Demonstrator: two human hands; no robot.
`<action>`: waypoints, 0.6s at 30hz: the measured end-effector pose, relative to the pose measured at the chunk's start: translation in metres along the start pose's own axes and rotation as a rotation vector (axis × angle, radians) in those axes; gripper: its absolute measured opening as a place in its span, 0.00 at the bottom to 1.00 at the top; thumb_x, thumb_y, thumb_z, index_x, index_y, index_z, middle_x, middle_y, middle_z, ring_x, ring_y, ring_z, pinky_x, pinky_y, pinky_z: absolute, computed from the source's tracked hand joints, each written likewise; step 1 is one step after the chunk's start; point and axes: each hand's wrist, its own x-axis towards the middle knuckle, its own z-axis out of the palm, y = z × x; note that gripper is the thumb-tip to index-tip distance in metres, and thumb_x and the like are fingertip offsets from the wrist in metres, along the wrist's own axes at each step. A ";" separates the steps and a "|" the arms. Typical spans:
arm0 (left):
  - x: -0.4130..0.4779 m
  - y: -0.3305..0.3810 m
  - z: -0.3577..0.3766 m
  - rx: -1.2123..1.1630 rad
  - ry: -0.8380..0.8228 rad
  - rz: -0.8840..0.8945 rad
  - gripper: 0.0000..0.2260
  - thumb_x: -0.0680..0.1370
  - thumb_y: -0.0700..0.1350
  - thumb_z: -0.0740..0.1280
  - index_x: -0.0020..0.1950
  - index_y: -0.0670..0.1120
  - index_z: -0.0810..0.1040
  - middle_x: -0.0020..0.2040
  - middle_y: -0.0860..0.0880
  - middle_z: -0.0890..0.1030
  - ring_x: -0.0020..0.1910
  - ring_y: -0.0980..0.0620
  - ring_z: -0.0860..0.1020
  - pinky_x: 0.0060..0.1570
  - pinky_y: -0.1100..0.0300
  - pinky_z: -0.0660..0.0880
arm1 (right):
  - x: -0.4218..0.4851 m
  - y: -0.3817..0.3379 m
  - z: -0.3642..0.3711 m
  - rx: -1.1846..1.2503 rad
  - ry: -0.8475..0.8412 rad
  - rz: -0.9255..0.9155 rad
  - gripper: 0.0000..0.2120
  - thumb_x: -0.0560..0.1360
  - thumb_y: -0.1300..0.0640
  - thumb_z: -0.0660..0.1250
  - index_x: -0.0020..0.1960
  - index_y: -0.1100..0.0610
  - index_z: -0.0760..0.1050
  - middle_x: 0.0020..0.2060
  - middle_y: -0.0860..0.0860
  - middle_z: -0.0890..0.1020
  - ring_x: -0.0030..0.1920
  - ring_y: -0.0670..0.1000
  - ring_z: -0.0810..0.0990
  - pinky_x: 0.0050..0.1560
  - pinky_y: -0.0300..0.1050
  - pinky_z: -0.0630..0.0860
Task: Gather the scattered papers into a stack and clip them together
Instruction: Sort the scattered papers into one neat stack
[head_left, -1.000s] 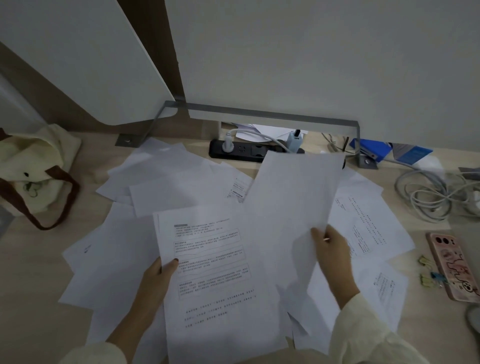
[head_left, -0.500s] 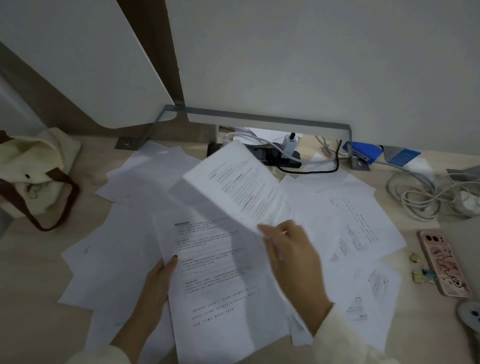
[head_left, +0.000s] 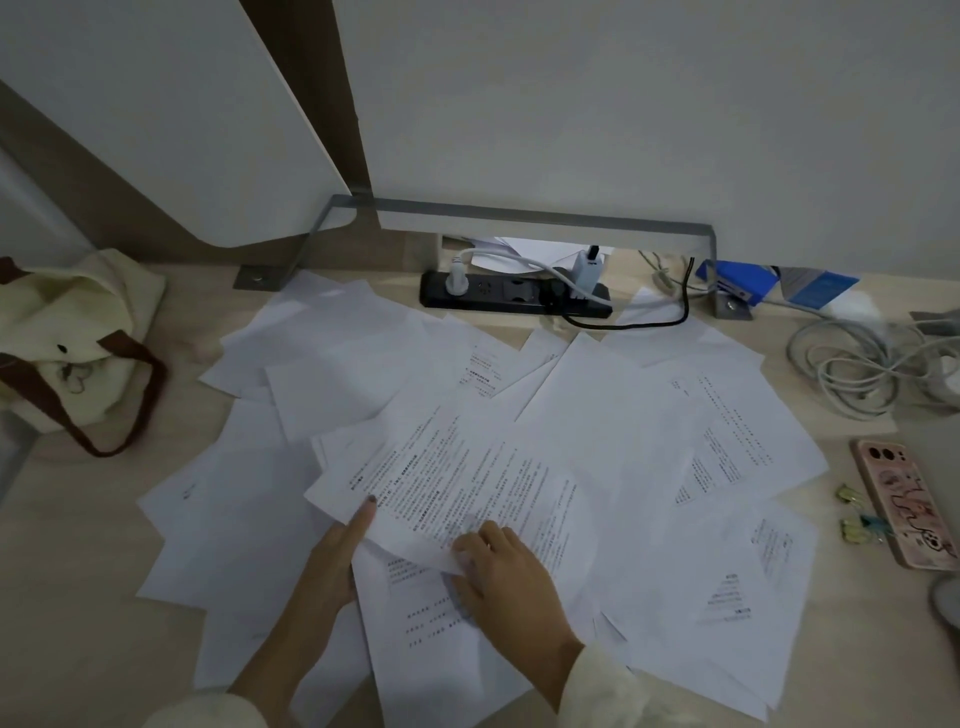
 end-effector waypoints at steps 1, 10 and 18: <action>-0.003 -0.001 0.001 0.089 0.003 0.024 0.31 0.68 0.58 0.72 0.68 0.50 0.70 0.58 0.49 0.80 0.53 0.48 0.79 0.50 0.51 0.77 | 0.000 -0.004 -0.002 0.071 -0.041 0.003 0.14 0.73 0.45 0.60 0.53 0.52 0.75 0.45 0.48 0.78 0.45 0.49 0.78 0.42 0.37 0.72; 0.011 -0.002 0.001 0.294 0.154 0.195 0.23 0.78 0.33 0.56 0.72 0.45 0.60 0.64 0.46 0.72 0.57 0.49 0.70 0.58 0.55 0.67 | 0.005 0.064 -0.040 0.448 0.314 0.652 0.13 0.73 0.60 0.67 0.57 0.60 0.76 0.51 0.55 0.75 0.53 0.58 0.77 0.58 0.50 0.73; 0.017 -0.002 -0.008 0.448 0.285 0.388 0.22 0.80 0.39 0.53 0.73 0.53 0.59 0.67 0.49 0.71 0.64 0.47 0.71 0.64 0.47 0.68 | -0.014 0.138 -0.079 0.816 0.393 1.235 0.17 0.71 0.59 0.68 0.59 0.61 0.71 0.51 0.60 0.73 0.49 0.60 0.75 0.51 0.51 0.73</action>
